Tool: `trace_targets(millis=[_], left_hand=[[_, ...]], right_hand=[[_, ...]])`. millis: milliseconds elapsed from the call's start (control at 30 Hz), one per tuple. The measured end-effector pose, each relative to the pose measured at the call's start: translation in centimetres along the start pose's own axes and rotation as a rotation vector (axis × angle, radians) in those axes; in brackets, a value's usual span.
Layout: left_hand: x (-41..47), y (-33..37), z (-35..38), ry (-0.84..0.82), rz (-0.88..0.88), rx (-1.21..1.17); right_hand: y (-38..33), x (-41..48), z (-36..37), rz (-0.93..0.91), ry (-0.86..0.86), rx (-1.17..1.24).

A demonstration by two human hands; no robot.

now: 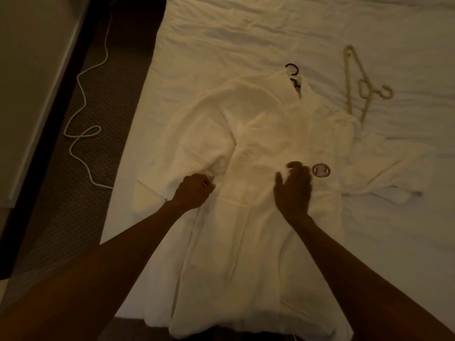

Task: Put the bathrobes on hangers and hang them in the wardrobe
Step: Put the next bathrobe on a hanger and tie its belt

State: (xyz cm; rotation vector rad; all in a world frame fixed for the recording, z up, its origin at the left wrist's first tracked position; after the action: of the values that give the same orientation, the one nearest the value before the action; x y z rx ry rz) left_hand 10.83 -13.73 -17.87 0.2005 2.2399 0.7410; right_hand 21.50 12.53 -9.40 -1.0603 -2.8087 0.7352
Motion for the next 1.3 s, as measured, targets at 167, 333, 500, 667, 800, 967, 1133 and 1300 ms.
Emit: trace_targets(millis=[167,333,500,667,800,967,1133,1300], left_hand=[[-1.1,-3.5,1.1,-0.125,-0.140,-0.434],[-1.1,-4.6,0.0,-0.104,-0.135,-0.520],[-1.5,-4.1,-0.2,-0.111,-0.124,-0.488],[-2.6,-1.5,2.5,-0.203,-0.081,-0.422],[-4.0,0.7,6.2,-0.315,-0.062,-0.353],[-6.2,1.4,9.3,-0.346,-0.090,-0.422],[-7.9,1.2,11.4,-0.475,-0.106,-0.519],[-10.0,1.7,13.6,-0.695,-0.084,-0.556]], right_hand=[[-6.2,-3.8,7.4,-0.042,-0.327,0.044],[-4.8,-5.5,11.1,0.102,-0.537,-0.223],[-2.0,-5.3,10.0,0.095,-0.570,-0.264],[1.5,-5.3,7.3,0.144,-0.560,-0.194],[3.8,-5.8,5.5,0.176,-0.548,-0.166],[4.5,-6.4,4.3,0.229,-0.460,-0.042],[4.7,-6.3,4.4,0.314,-0.404,0.186],[4.0,-6.8,5.6,0.308,-0.520,0.078]])
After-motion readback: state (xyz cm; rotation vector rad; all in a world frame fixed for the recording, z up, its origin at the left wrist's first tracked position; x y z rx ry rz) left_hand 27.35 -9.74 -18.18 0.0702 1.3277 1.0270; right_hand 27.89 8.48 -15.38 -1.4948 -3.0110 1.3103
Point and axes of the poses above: each hand's wrist, its own x-axis towards the middle knuckle, its own z-axis out of the palm, y = z × x, the point moved 9 cm from there along x, towards the middle knuckle, and after that the axes turned 6 degrees about -y, right-handed, at the moved point
